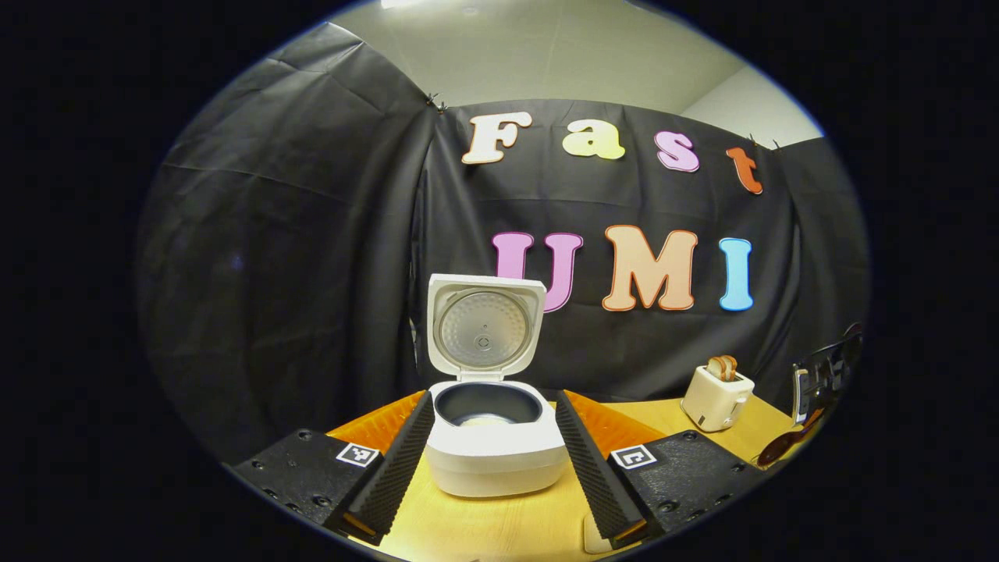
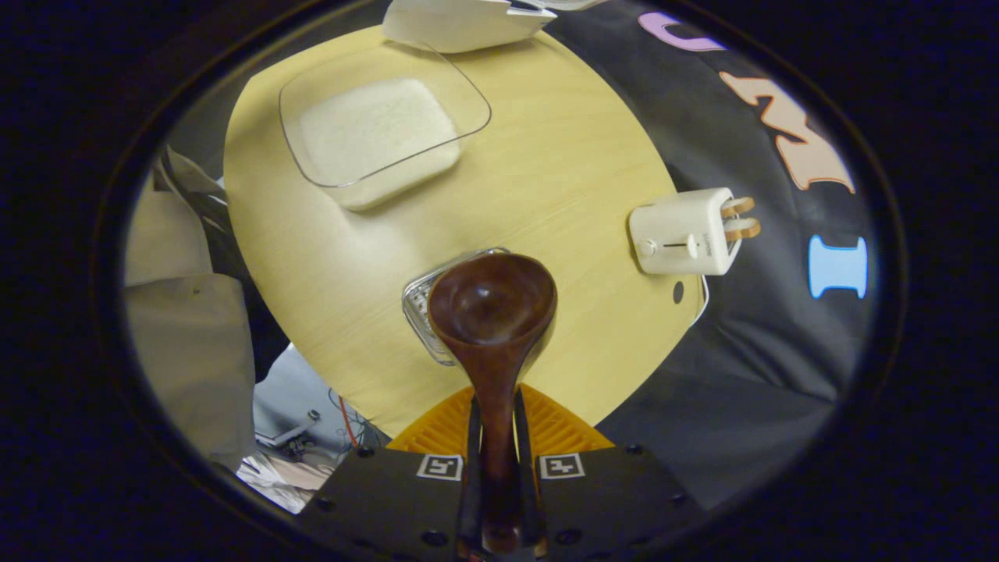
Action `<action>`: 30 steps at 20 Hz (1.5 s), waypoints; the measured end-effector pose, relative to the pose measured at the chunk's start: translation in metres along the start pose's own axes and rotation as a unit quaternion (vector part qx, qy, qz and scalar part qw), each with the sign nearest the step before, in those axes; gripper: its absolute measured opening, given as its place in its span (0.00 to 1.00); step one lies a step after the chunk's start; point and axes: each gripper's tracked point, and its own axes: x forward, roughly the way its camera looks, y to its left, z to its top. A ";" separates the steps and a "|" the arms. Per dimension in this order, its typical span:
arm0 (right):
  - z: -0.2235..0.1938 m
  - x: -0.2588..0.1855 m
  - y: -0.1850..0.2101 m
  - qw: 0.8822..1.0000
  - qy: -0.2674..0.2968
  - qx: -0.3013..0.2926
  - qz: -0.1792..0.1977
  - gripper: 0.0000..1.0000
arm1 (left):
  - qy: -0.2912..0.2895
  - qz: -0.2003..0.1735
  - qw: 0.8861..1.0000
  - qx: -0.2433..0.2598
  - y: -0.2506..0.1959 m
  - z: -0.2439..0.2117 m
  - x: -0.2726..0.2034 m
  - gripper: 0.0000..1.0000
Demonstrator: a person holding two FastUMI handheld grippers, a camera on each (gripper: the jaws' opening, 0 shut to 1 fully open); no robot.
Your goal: Close the left gripper, press the button to open the rice cooker; take a wooden spoon from the chopstick holder with the right hand, scoop a spoonful of rice and pour it into the rice cooker, then put the wooden spoon back into the chopstick holder.
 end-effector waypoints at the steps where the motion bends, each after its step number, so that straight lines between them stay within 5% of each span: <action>1: 0.007 -0.005 0.000 1.000 -0.009 0.003 -0.002 0.20 | 0.000 -0.001 1.000 -0.001 0.000 0.000 -0.001 0.92; 14: 0.136 -0.036 0.042 0.993 -0.111 -0.024 0.035 0.20 | -0.001 0.019 1.000 -0.001 0.045 0.000 -0.015 0.92; 20: 0.172 -0.013 0.075 0.991 -0.094 -0.072 0.056 0.22 | 0.008 0.036 0.999 0.003 0.071 -0.011 -0.021 0.92; 30: 0.183 0.024 0.090 0.987 -0.017 -0.156 0.028 0.23 | 0.014 0.052 0.998 0.010 0.107 -0.017 -0.033 0.88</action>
